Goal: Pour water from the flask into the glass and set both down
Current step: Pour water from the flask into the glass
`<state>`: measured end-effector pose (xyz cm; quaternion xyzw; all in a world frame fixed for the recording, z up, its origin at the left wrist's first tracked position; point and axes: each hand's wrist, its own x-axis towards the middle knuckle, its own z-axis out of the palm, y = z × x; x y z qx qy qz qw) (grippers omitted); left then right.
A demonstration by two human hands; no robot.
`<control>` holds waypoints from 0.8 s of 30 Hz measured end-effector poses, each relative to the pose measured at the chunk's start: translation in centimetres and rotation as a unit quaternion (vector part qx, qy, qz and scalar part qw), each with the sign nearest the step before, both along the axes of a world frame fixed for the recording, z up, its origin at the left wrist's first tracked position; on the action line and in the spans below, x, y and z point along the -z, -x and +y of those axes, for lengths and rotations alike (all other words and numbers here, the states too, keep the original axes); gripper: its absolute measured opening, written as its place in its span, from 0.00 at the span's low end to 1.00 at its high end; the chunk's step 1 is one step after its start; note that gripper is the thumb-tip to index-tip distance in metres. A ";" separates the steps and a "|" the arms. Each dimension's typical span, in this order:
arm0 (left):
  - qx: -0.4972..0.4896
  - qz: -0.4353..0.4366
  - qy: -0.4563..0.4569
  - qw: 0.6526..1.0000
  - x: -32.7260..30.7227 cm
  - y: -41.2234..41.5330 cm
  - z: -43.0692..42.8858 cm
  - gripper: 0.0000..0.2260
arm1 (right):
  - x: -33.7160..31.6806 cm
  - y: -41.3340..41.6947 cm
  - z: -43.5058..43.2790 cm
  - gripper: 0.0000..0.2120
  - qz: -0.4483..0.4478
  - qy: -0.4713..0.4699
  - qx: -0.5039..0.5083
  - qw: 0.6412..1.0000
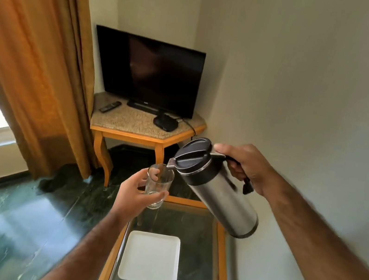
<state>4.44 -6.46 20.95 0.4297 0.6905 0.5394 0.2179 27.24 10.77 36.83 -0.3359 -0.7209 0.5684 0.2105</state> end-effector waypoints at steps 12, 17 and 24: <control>-0.010 -0.022 0.003 1.000 -2.4 -1.5 -1.2 0.22 | -7.0 3.8 -0.2 0.26 -0.181 -0.029 -0.141 0.973; -0.020 -0.038 0.006 0.999 -2.4 -1.9 -1.6 0.23 | -8.3 5.9 -0.2 0.25 -0.237 -0.031 -0.180 0.954; -0.033 -0.041 0.012 0.999 -2.1 -1.7 -2.1 0.21 | -9.6 8.3 -0.9 0.26 -0.286 -0.050 -0.173 0.941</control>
